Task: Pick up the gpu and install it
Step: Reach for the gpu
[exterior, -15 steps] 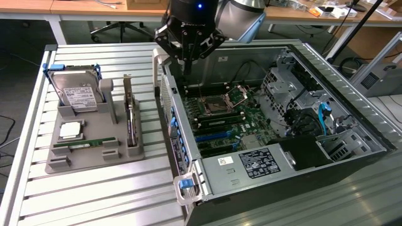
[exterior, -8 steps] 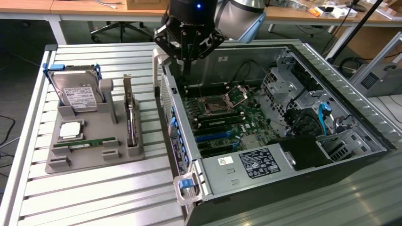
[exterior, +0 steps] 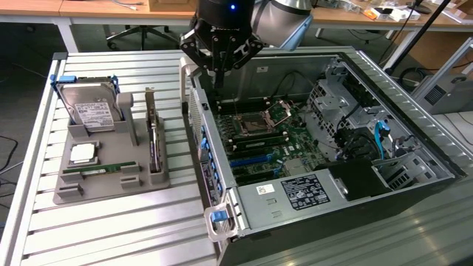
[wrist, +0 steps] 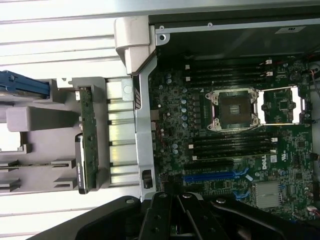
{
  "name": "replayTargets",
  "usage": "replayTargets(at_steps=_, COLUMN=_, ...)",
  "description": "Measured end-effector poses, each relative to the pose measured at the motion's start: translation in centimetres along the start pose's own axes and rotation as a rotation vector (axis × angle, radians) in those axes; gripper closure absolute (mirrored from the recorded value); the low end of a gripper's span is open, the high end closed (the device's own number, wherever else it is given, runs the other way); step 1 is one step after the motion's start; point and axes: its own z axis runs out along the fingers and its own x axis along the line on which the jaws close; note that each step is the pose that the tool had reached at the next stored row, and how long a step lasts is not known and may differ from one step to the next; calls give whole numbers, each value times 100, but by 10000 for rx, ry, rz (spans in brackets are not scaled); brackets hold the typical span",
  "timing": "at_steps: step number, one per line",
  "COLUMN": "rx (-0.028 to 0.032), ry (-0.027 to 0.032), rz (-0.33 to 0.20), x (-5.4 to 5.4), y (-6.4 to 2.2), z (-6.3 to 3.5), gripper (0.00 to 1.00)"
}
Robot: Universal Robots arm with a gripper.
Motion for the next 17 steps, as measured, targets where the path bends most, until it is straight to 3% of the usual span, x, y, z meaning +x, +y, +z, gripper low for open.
replayTargets(at_steps=17, rx=2, ry=0, rz=-1, x=30, y=-2, z=-1, gripper=89)
